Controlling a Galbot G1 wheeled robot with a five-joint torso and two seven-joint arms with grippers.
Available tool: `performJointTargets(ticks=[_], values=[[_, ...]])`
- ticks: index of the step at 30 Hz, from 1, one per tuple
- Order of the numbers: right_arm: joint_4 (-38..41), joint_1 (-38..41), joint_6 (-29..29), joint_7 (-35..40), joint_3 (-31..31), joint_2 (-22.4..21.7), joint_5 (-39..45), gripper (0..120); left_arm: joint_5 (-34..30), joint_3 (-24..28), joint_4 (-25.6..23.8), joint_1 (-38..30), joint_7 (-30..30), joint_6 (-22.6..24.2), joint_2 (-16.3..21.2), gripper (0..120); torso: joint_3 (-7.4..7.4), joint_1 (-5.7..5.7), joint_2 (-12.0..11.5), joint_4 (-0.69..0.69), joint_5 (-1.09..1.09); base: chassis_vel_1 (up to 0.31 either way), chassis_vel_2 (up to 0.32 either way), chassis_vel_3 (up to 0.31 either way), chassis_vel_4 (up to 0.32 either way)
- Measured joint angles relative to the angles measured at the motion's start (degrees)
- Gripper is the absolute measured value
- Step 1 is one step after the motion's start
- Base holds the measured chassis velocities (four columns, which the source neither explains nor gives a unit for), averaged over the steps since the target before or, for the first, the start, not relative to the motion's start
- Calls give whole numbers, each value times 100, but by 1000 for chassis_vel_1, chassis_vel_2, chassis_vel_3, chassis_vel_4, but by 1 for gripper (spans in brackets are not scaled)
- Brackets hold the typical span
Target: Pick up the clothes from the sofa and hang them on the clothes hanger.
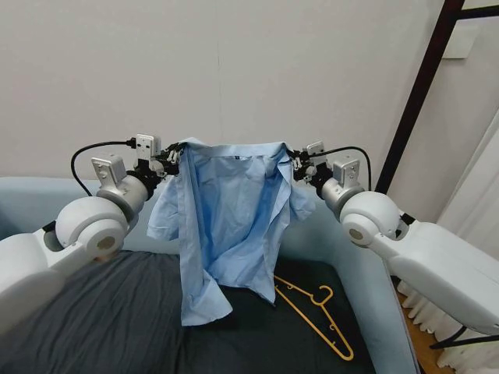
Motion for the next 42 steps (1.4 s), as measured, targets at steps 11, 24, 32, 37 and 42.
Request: performJointTargets(ticks=[11, 24, 32, 37, 42], values=[[1752, -702, -395, 225, 800, -939, 1106, 0, 33, -1219, -1599, 1574, -265, -195, 1070, 0, -1, -2, 0, -3, 4, 0, 0, 0, 0], [2835, -1102, -746, 582, 2579, -2112, 3314, 0, -1104, -1190, -2139, 346, -475, 60, 1728, 0, -1, -2, 1, 1, 0, 0, 0, 0, 0], [2511, -1660, -955, 836, 1907, -1237, 3093, 0, -341, -857, -1311, 1421, -444, 188, 893, 0, 2, 0, 0, -1, -2, 0, 0, 0, 0], [1734, -2313, -915, 831, 1122, -267, 2074, 0, 631, -814, -582, 2579, -252, 86, 130, 0, 2, 0, 1, -2, 1, 0, 0, 0, 0], [1011, -2838, -864, 754, 733, 364, 1321, 0, 1139, -484, 239, 2945, 33, -173, -519, 0, 2, 0, 0, -1, -3, 0, 0, 0, 0]])
